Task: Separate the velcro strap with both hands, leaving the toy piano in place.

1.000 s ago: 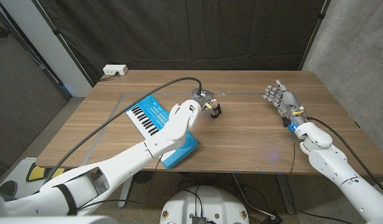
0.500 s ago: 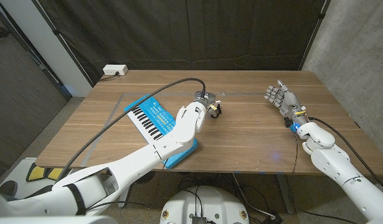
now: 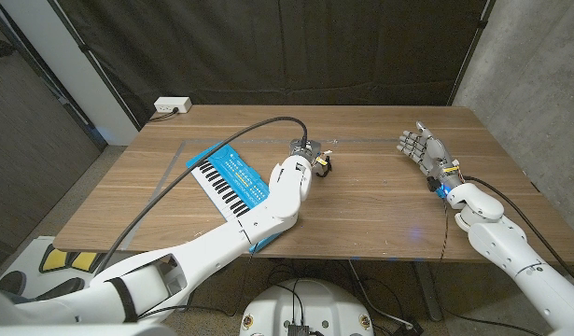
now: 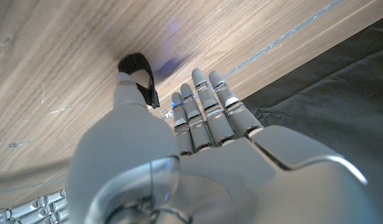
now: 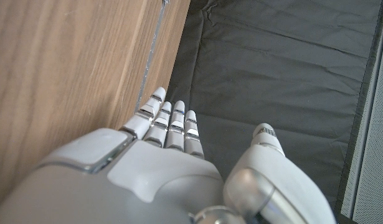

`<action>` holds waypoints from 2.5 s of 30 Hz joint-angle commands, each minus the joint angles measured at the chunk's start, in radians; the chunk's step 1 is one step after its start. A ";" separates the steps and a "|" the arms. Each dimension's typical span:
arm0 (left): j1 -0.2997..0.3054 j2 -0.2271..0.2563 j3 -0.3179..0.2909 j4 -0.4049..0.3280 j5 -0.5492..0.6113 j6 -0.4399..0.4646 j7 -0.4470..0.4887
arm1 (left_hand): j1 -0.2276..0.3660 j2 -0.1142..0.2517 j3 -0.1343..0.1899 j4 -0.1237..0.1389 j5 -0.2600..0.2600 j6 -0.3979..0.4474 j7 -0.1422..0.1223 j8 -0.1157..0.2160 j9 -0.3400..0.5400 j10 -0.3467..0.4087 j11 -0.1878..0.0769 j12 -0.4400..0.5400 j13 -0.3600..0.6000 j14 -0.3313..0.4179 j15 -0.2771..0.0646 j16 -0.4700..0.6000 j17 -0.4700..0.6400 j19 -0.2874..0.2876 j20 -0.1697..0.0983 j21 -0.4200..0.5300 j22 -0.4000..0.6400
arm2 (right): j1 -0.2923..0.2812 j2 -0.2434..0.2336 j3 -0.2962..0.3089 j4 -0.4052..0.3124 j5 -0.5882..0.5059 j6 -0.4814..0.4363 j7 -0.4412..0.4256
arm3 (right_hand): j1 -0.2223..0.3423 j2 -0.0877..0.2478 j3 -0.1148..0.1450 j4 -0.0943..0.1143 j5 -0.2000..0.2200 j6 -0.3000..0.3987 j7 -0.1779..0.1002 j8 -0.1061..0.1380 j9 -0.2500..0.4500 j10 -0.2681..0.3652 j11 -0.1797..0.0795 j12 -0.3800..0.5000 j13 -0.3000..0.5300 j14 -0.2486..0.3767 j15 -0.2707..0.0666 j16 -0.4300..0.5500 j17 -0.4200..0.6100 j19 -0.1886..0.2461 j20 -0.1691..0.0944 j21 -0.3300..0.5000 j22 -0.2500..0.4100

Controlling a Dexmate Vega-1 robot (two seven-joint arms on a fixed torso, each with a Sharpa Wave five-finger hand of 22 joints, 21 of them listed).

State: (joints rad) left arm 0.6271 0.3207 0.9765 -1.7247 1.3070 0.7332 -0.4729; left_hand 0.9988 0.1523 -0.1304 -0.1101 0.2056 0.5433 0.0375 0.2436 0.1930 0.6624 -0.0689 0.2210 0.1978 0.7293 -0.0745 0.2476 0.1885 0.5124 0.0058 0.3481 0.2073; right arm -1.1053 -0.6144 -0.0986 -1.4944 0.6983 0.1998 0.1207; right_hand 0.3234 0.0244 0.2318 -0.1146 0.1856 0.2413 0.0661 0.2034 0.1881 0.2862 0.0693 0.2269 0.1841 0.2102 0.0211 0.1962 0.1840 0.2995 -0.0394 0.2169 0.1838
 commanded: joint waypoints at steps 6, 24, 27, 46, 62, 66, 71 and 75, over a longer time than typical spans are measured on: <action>-0.017 -0.043 0.034 0.047 -0.038 0.062 0.035 | -0.007 0.006 0.003 0.007 -0.004 0.009 0.012 -0.007 0.005 0.004 0.012 -0.003 0.002 0.006 0.008 -0.004 0.003 0.002 0.012 0.012 0.002 | 0.006 0.004 -0.003 0.009 -0.002 -0.003 0.010 | 0.009 -0.001 0.000 -0.002 -0.004 0.009 0.000 0.000 0.003 0.011 -0.002 -0.002 0.001 0.010 0.000 -0.003 0.001 0.009 -0.009 0.000 0.003; -0.051 -0.059 0.080 0.084 -0.079 0.137 0.036 | 0.012 0.021 0.028 0.011 -0.008 0.049 0.027 -0.003 0.005 0.050 0.019 0.000 0.001 0.052 0.012 -0.003 0.002 0.036 0.015 0.031 0.004 | 0.002 0.006 0.000 0.014 0.005 -0.009 0.011 | 0.009 0.001 0.000 -0.002 -0.004 0.014 -0.002 0.001 0.003 0.015 -0.006 -0.002 0.001 0.014 0.001 -0.003 0.001 0.012 -0.009 0.000 0.003; -0.064 -0.057 0.094 0.088 -0.083 0.132 0.028 | 0.013 0.020 0.030 0.012 -0.009 0.048 0.026 -0.005 0.005 0.044 0.020 -0.004 0.001 0.049 0.014 -0.006 0.002 0.025 0.018 0.027 0.004 | 0.003 0.008 0.000 0.017 0.004 -0.005 0.013 | 0.009 0.001 0.000 -0.002 -0.004 0.015 -0.003 0.001 0.004 0.016 -0.006 -0.002 0.001 0.014 0.002 -0.003 0.001 0.013 -0.008 0.000 0.003; -0.105 -0.069 0.144 0.124 -0.099 0.160 -0.008 | 0.012 0.012 0.035 0.016 -0.012 0.042 0.027 -0.014 0.005 0.037 0.023 -0.013 0.001 0.037 0.017 -0.019 0.002 0.012 0.022 0.025 0.004 | 0.020 0.012 -0.001 0.048 0.013 -0.010 0.034 | 0.009 0.001 -0.002 -0.002 -0.004 0.017 -0.005 0.000 0.004 0.018 -0.010 -0.002 0.002 0.017 0.002 -0.003 0.002 0.017 -0.008 0.000 0.003; -0.128 -0.083 0.159 0.162 -0.154 0.164 0.039 | 0.049 0.047 0.091 0.021 -0.003 0.055 0.039 -0.016 0.008 0.054 0.021 -0.013 0.003 0.059 0.013 -0.017 0.007 0.021 0.027 0.037 0.008 | 0.034 0.017 -0.007 0.072 0.013 -0.014 0.050 | 0.009 0.002 -0.002 -0.002 -0.004 0.019 -0.004 0.000 0.004 0.021 -0.010 -0.003 0.002 0.020 0.003 -0.004 0.002 0.020 -0.008 0.000 0.004; -0.136 -0.081 0.162 0.164 -0.176 0.159 0.040 | 0.065 0.056 0.114 0.022 0.001 0.056 0.041 -0.017 0.009 0.057 0.021 -0.013 0.003 0.059 0.013 -0.018 0.009 0.018 0.033 0.039 0.010 | 0.037 0.017 -0.006 0.075 0.013 -0.014 0.052 | 0.009 0.002 -0.003 -0.002 -0.004 0.019 -0.004 0.000 0.004 0.021 -0.011 -0.003 0.002 0.021 0.002 -0.004 0.002 0.020 -0.007 0.000 0.004; -0.137 -0.080 0.160 0.165 -0.207 0.156 0.066 | 0.099 0.061 0.178 0.034 0.008 0.088 0.035 -0.008 0.012 0.089 0.009 -0.005 0.005 0.089 -0.005 -0.009 0.014 0.035 0.022 0.056 0.016 | 0.038 0.017 -0.006 0.074 0.013 -0.015 0.055 | 0.009 0.002 -0.003 -0.002 -0.004 0.019 -0.005 -0.001 0.004 0.023 -0.010 -0.003 0.002 0.022 0.002 -0.004 0.002 0.020 -0.007 -0.001 0.004; -0.140 -0.075 0.161 0.161 -0.230 0.157 0.077 | 0.103 0.061 0.190 0.038 0.008 0.095 0.033 -0.006 0.012 0.094 0.006 -0.004 0.005 0.097 -0.003 -0.006 0.014 0.039 0.021 0.060 0.017 | 0.037 0.016 -0.005 0.071 0.012 -0.016 0.053 | 0.009 0.002 -0.003 -0.002 -0.004 0.020 -0.005 -0.001 0.004 0.023 -0.009 -0.003 0.002 0.022 0.002 -0.004 0.002 0.020 -0.007 -0.001 0.004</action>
State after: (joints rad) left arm 0.4968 0.2411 1.1336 -1.5672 1.1339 0.8942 -0.4307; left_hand 1.0976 0.2109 0.0520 -0.0713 0.2046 0.6273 0.0716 0.2289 0.2027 0.7480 -0.0620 0.2125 0.1975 0.8135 -0.0768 0.2339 0.1980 0.5396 0.0253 0.4005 0.2212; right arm -1.0709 -0.5985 -0.1035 -1.4247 0.7111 0.1867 0.1707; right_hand 0.3233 0.0244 0.2319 -0.1145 0.1856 0.2566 0.0615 0.2034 0.1880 0.3025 0.0605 0.2269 0.1840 0.2185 0.0228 0.1962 0.1837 0.3084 -0.0412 0.2169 0.1837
